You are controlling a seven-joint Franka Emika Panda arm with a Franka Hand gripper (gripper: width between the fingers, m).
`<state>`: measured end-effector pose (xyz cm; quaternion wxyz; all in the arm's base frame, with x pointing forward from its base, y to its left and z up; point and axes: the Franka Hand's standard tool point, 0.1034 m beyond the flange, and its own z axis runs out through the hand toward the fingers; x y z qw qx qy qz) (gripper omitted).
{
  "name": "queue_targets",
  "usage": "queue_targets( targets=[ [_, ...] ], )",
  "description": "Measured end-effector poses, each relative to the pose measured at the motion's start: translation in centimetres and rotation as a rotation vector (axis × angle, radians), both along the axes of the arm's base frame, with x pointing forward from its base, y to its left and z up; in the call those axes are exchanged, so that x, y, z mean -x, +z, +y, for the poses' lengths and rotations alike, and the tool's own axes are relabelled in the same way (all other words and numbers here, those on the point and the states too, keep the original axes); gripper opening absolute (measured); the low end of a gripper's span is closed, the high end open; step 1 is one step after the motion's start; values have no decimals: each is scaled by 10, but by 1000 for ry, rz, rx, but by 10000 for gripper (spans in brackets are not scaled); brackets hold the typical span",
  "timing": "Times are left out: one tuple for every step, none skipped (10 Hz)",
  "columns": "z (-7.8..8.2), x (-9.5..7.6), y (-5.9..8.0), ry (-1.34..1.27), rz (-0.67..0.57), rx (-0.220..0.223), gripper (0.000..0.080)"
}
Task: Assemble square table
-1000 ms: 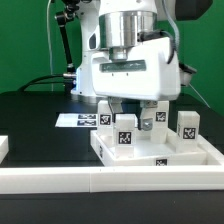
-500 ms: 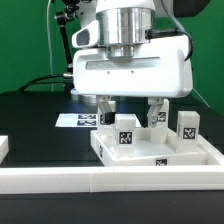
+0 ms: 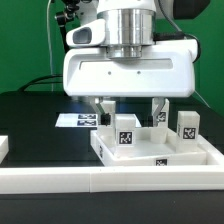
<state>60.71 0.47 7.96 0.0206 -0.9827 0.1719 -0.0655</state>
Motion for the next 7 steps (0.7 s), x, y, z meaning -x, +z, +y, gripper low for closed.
queue_targets(
  targets=[
    [0, 0, 0, 16, 0, 4, 649],
    [-1, 0, 0, 118, -2, 27, 649],
    [-1, 0, 0, 161, -2, 35, 649],
    [-2, 0, 0, 167, -2, 36, 649],
    [-2, 0, 0, 163, -2, 36, 502],
    [-2, 0, 0, 163, -2, 36, 365],
    [-2, 0, 0, 163, -2, 36, 288]
  ],
)
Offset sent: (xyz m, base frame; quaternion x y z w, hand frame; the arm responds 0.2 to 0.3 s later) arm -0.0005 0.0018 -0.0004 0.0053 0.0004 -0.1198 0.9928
